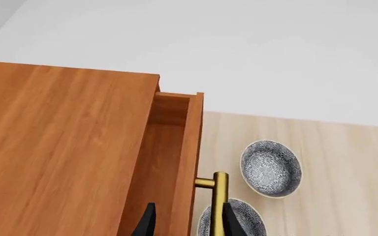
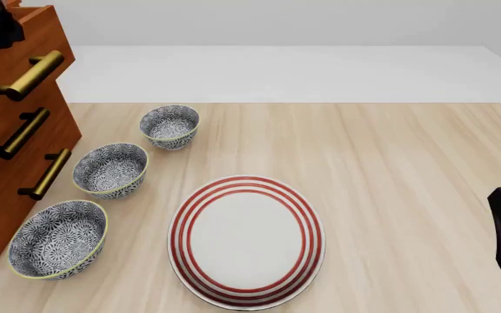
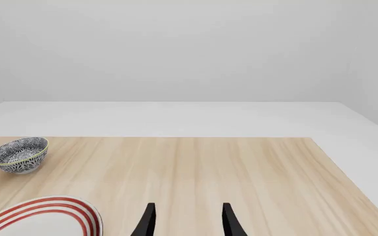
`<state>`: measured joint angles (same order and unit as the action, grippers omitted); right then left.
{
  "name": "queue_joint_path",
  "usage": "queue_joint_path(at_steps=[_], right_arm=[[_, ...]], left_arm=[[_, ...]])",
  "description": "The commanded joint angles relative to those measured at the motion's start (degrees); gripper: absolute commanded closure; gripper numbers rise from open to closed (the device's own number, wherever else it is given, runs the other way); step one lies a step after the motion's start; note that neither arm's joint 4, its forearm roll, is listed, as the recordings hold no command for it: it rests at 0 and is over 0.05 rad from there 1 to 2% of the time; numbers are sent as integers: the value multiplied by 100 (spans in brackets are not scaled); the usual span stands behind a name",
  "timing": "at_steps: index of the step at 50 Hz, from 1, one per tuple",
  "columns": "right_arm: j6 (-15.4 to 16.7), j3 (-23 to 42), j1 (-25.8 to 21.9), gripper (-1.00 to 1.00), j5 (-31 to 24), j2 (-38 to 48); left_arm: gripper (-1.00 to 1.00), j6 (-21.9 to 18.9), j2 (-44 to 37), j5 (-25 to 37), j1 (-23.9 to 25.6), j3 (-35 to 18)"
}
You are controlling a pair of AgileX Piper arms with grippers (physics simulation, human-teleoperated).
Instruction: Open the top drawer of the cabinet.
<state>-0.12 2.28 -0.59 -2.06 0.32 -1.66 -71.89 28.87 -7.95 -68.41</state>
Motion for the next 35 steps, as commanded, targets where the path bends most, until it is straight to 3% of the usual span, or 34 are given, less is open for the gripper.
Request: queue_joint_path(at_steps=[1,35], right_arm=[[0,0,0,-100,0,0],[0,0,1,-100,-1,0]], left_arm=[[-100,-43,-74,-78,-17,93],[-100,-112,-328,-288,47,210]])
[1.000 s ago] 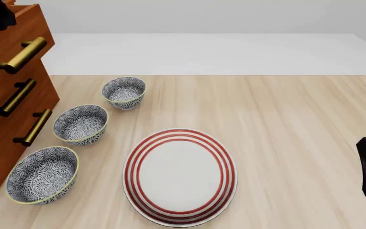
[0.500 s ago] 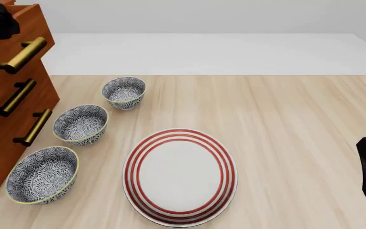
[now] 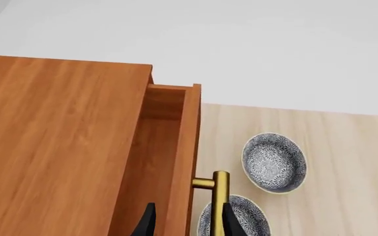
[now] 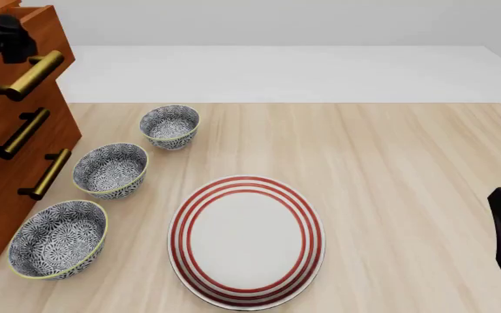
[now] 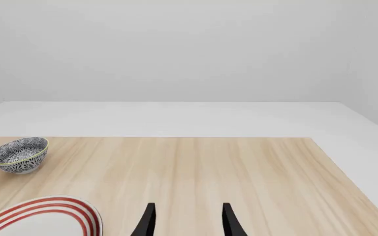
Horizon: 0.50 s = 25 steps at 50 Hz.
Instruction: Open the top drawer of the cabinet.
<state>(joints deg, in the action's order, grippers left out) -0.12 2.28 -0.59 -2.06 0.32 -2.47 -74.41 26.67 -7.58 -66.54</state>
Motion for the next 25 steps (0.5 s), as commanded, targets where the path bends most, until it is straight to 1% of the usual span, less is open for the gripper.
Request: queue_joint_path(at_steps=[1,8,12,13,17,25], right_arm=[[0,0,1,-100,0,0],[0,0,1,-100,0,0],[0,0,0,-100,-1,0],[0,0,0,-100,0,0],[-1,0,1,-100,0,0],[0,0,0,-100,1,0]], left_arm=[[-100,-33,-72,-70,16,33],[-100,-6,-34,-45,86,98],[-100,52,-125,-53,46,103],[-100,218,-179,-29,56,98],[-100,215,-217,-123,47,173],[-100,192,-275,-140,61,154]])
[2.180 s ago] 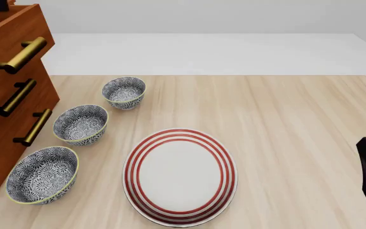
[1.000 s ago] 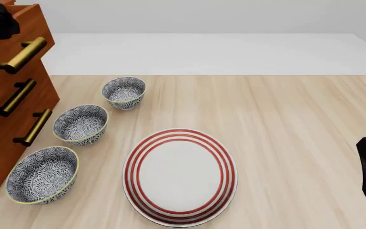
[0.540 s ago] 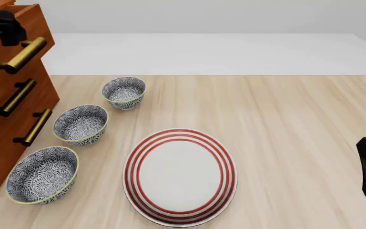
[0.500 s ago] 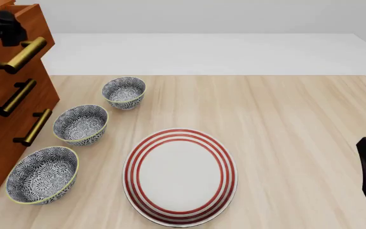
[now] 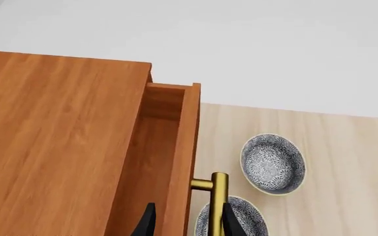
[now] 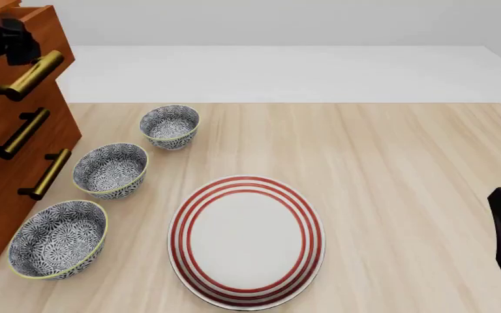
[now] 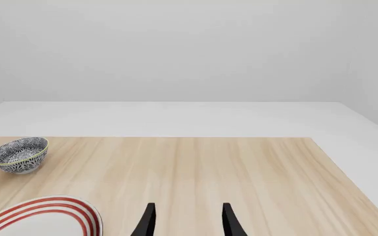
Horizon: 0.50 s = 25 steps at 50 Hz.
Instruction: Open the top drawer of the cabinet.
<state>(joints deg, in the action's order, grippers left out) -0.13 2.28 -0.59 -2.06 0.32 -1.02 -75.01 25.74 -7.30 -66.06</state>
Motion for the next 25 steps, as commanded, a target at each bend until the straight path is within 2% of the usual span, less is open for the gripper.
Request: queue_joint_path(at_steps=[1,25], right_arm=[[0,0,1,-100,0,0],[0,0,0,-100,0,0]], left_arm=[[-100,51,-214,-42,39,107],[-100,-30,-213,15,86,158]])
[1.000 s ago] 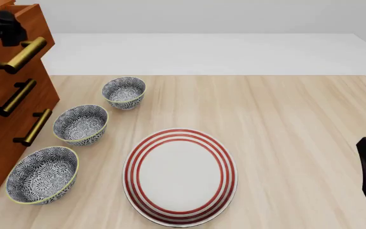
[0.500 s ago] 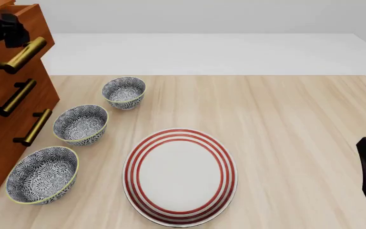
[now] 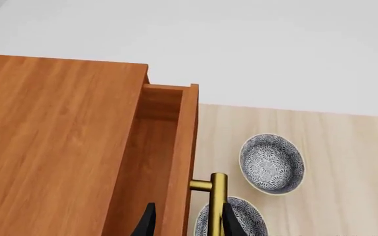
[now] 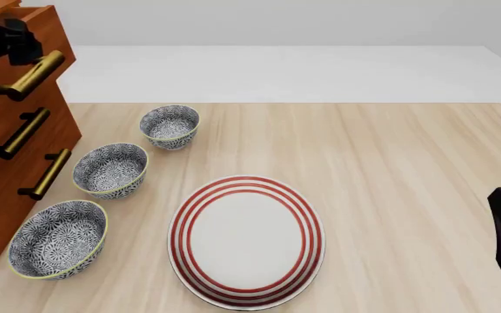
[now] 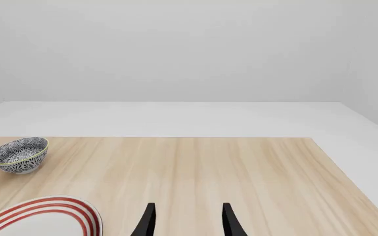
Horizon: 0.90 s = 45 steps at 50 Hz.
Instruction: Open the top drawer of the cabinet.
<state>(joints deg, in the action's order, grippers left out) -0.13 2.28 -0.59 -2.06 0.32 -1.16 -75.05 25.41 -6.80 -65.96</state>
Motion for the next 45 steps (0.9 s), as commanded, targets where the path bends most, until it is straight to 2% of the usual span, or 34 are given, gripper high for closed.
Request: queue_joint_path(at_steps=[1,45], right_arm=[[1,0,0,-100,0,0],[1,0,0,-100,0,0]], left_arm=[[-100,-20,-212,42,29,154],[-100,11,-243,62,462,266]])
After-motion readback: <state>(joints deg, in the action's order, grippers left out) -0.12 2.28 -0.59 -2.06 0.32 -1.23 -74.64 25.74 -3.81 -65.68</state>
